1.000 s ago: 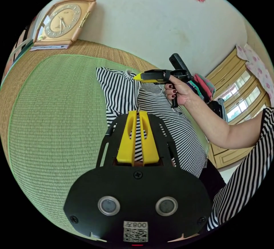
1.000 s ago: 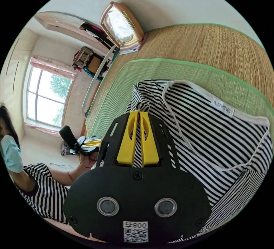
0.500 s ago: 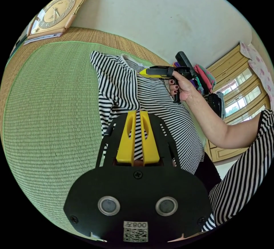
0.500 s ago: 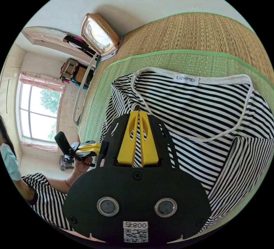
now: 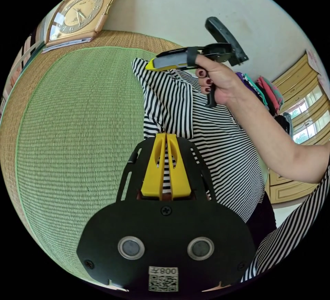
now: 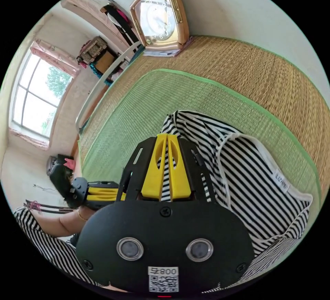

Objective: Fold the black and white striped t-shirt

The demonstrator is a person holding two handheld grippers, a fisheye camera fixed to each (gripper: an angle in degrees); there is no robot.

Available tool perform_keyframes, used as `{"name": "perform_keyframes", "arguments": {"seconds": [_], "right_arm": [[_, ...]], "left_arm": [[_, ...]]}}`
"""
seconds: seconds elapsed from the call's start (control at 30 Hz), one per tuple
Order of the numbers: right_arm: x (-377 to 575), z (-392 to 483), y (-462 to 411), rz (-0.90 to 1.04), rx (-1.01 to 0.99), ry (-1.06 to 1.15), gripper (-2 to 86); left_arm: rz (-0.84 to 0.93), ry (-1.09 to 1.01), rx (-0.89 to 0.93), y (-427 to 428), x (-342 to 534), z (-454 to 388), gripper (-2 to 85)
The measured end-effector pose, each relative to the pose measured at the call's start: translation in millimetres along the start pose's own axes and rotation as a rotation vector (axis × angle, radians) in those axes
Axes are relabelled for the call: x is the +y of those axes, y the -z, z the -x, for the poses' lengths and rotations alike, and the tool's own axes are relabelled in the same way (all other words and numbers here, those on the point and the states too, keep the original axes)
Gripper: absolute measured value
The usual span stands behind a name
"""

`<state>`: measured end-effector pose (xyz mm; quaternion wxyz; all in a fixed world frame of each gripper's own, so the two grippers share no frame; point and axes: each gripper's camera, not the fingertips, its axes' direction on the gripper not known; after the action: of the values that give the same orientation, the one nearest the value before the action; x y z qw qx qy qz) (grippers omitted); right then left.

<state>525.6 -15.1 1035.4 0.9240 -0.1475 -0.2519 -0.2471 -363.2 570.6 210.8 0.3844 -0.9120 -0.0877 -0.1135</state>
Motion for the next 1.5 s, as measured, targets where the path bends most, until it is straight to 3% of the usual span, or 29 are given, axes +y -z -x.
{"name": "perform_keyframes", "arguments": {"seconds": [0.07,0.2,0.47,0.57,0.83,1.1,1.5], "right_arm": [[-14,9,-24,0.08,0.043,0.001,0.0],[-7,30,-9,0.049,0.038,0.021,0.0],[102,113,31,0.045,-0.097,0.135,0.0],[130,139,16,0.082,-0.048,0.132,0.0],[127,176,31,0.097,-0.071,0.114,0.0],[228,196,104,0.112,-0.145,-0.045,0.1],[399,243,234,0.087,0.011,-0.365,0.0]], "left_arm": [[-0.011,0.009,0.003,-2,4,1,0.3],[-0.071,-0.015,0.023,0,10,-3,0.2],[-0.066,0.057,0.008,-20,25,20,0.1],[-0.029,0.059,0.012,-32,28,26,0.1],[-0.039,0.029,-0.015,-35,46,30,0.1],[0.002,0.081,0.16,-28,106,45,0.3],[0.064,0.136,0.217,-18,189,43,0.2]]}}
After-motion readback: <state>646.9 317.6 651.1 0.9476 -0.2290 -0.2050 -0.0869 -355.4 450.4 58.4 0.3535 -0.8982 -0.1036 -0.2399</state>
